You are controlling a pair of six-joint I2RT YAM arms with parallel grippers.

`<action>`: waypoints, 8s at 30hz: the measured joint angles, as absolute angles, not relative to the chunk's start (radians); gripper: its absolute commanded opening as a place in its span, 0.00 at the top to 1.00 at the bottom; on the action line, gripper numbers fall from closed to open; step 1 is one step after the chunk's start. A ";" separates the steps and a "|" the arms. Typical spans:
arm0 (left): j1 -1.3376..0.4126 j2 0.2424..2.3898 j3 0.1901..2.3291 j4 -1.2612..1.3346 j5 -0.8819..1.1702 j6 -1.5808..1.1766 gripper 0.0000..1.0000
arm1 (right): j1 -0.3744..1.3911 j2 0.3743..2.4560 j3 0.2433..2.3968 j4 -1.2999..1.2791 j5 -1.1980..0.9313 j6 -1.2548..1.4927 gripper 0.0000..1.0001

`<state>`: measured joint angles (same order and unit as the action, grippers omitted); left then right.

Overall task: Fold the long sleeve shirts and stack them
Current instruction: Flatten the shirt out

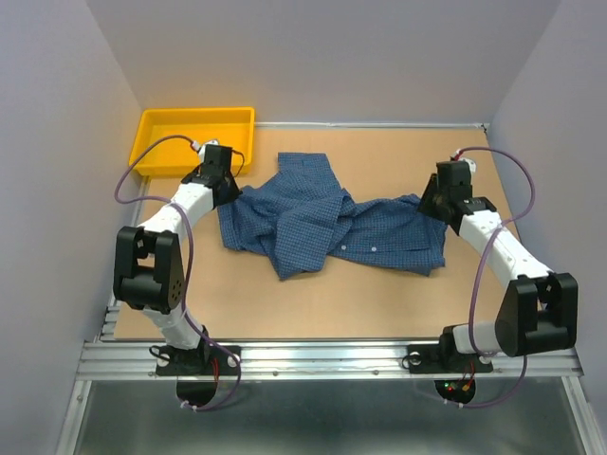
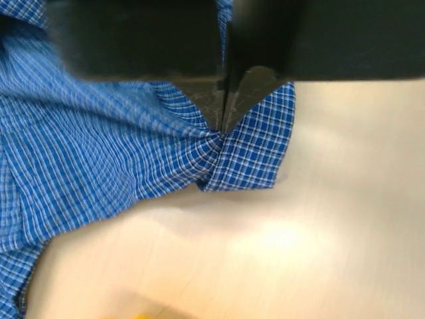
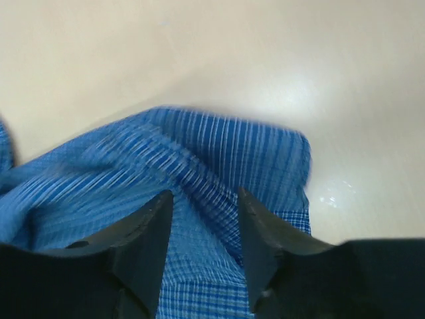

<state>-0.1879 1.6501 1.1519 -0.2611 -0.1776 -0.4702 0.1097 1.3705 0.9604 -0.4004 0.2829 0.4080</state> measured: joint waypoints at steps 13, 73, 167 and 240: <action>-0.214 1.295 1.026 -0.285 -0.189 -0.362 0.04 | 0.511 1.210 0.991 -0.385 0.004 0.263 0.22; -0.081 1.233 0.736 -0.164 -0.072 -0.434 0.05 | 1.027 1.243 1.153 -0.596 -0.319 0.242 0.23; -0.345 1.805 1.139 -0.134 -0.110 -0.417 0.04 | 0.612 0.954 0.798 -0.838 0.131 0.765 0.51; -0.338 1.310 0.728 -0.237 -0.138 -0.648 0.27 | 0.394 1.168 0.918 -0.628 0.456 0.662 0.99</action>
<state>-0.3382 1.3098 0.7280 -0.2375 -0.1375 -0.6479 0.3939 1.1675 0.9180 -0.6285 0.4561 0.6624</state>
